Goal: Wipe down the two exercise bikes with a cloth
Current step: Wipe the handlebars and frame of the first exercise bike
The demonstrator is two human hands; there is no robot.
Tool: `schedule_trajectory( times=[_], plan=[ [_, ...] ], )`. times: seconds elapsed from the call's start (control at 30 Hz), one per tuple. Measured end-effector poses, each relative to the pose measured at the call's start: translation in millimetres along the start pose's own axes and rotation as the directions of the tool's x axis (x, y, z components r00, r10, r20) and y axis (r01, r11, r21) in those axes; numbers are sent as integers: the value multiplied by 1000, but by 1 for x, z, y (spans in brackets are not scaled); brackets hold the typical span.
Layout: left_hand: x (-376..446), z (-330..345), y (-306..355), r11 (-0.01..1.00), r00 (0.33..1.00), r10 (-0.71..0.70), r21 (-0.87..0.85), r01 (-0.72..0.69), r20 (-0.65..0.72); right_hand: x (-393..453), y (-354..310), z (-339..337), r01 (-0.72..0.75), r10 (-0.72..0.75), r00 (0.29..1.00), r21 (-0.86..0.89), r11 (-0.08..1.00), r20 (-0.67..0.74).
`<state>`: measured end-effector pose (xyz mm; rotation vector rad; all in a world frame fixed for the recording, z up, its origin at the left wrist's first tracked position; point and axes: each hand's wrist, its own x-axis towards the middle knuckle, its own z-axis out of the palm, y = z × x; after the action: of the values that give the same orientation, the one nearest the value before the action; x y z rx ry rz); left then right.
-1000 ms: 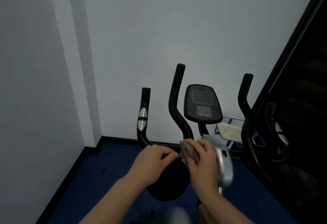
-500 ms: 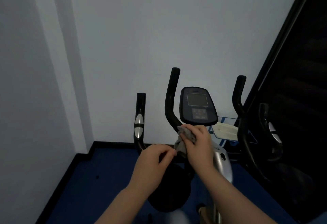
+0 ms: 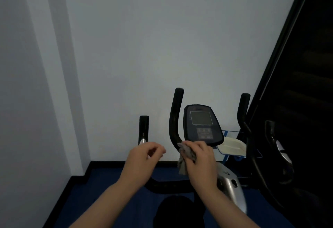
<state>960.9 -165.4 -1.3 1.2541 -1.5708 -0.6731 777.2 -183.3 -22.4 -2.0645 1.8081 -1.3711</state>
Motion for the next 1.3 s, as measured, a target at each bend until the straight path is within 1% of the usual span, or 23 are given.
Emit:
schedule_trajectory(
  times=[0.1, 0.17, 0.27, 0.37, 0.43, 0.47, 0.53, 0.6, 0.63, 0.67, 0.73, 0.8, 0.9, 0.93, 0.97, 1.07, 1.1, 1.2, 1.3],
  plan=[
    [9, 4, -2, 1000, 997, 0, -31, 3, 82, 17, 0, 4, 31, -29, 998, -32, 999, 48],
    [11, 10, -2, 998, 996, 3, -63, 3, 90, 35, -8, 11, 76, -71, 994, -55, 996, 89],
    [12, 14, -7, 993, 999, -19, -117, 24, 42, 69, -24, 30, 96, -93, 991, -20, 995, 92],
    [11, 12, -14, 992, 998, -65, -112, 63, -17, 102, -34, 42, 42, -42, 998, 16, 999, 37],
    [11, 9, -17, 992, 997, -80, -102, 78, -12, 102, -32, 46, 18, -16, 1000, 66, 998, -23],
    [11, 6, -18, 991, 997, -82, -111, 81, -7, 95, -28, 46, -5, 9, 999, 119, 993, -38],
    [12, 0, -19, 990, 997, -79, -121, 78, -5, 77, -18, 41, -13, 14, 1000, 200, 980, -3],
    [12, -3, -21, 991, 997, -82, -110, 81, -3, 75, -11, 34, 28, -42, 997, 188, 982, 71],
    [12, -4, -21, 991, 996, -85, -107, 85, 1, 83, -11, 32, 33, -50, 995, 186, 982, 84],
    [13, -5, -21, 991, 996, -85, -105, 85, 1, 93, -13, 32, 23, -37, 996, 181, 983, 75],
    [16, -4, -19, 992, 997, -76, -103, 74, -13, 105, -23, 37, 13, -15, 1000, 154, 988, 14],
    [19, -3, -15, 994, 998, -49, -97, 46, -29, 99, -25, 43, 14, -9, 999, 151, 988, -31],
    [22, 0, -12, 991, 999, -47, -122, 46, -6, 87, -17, 36, 65, -79, 995, 195, 979, 65],
    [23, 2, -12, 991, 999, -53, -123, 53, -1, 93, -16, 30, 84, -100, 992, 194, 977, 71],
    [24, 3, -12, 992, 999, -53, -117, 53, 0, 102, -16, 25, 102, -109, 994, 192, 976, 26],
    [27, 8, -10, 992, 999, -40, -121, 39, -7, 141, -36, 13, 155, -105, 971, 231, 961, -214],
    [27, 11, -8, 991, 999, -37, -130, 36, -7, 154, -42, 12, 163, -97, 963, 254, 953, -253],
    [29, 15, -6, 988, 999, -47, -149, 46, 1, 168, -46, 17, 163, -92, 965, 289, 943, -245],
    [30, 13, -6, 990, 999, -38, -139, 38, 4, 141, -27, 27, 139, -89, 978, 268, 953, -189]
  ],
)
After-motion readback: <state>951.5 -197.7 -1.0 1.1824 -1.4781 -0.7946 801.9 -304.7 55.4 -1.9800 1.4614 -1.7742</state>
